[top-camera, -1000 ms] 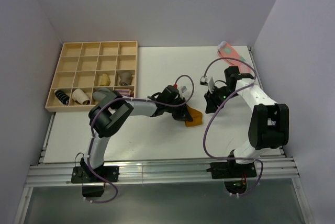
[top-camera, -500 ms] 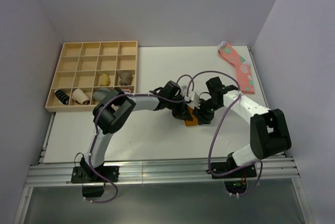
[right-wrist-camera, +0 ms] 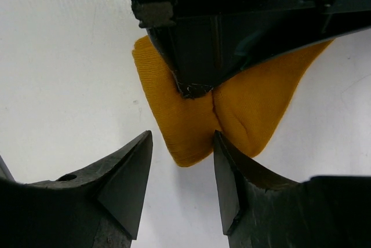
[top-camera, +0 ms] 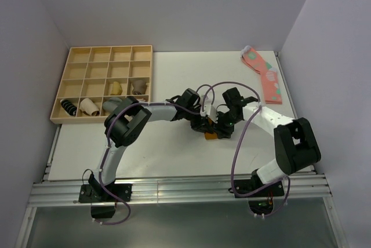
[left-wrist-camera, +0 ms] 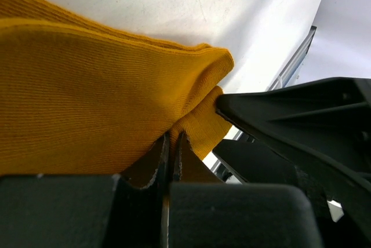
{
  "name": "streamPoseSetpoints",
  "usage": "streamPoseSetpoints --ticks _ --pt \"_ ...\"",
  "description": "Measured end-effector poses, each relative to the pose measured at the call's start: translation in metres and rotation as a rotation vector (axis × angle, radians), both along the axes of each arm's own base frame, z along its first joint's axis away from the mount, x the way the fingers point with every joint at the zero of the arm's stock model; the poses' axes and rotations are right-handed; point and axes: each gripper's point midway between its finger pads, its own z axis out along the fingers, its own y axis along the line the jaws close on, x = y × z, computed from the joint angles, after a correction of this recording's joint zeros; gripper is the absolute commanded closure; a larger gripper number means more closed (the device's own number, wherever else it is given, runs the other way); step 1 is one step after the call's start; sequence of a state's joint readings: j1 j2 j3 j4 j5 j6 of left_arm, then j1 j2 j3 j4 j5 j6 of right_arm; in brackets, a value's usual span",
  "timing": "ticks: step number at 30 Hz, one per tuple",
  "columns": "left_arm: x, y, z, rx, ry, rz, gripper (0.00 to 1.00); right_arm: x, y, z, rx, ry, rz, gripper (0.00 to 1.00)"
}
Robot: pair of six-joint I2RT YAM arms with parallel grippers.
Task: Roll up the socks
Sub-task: Roll the sock at the center of the board.
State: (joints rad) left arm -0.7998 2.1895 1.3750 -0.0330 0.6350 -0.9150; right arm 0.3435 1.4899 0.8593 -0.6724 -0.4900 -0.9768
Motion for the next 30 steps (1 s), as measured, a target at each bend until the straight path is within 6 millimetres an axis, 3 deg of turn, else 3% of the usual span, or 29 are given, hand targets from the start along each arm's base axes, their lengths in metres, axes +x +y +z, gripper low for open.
streamPoseSetpoints --ticks 7,13,23,26,30 --pt "0.0 0.0 0.0 -0.003 0.008 -0.003 1.0 -0.001 0.0 -0.009 -0.024 0.012 0.021 0.48" --pt "0.001 0.001 -0.001 -0.011 0.033 0.001 1.0 0.001 0.0 -0.015 -0.038 0.013 0.023 0.57" --pt "0.001 0.002 -0.002 -0.02 0.04 0.008 1.0 0.005 0.0 -0.017 -0.052 0.036 -0.012 0.88" --pt "0.002 0.002 -0.003 -0.029 0.04 0.009 0.97 0.006 0.001 -0.017 -0.061 0.07 -0.024 0.92" --pt "0.002 0.003 -0.003 -0.033 0.038 0.017 0.82 0.006 0.002 -0.017 -0.074 0.123 -0.032 0.94"
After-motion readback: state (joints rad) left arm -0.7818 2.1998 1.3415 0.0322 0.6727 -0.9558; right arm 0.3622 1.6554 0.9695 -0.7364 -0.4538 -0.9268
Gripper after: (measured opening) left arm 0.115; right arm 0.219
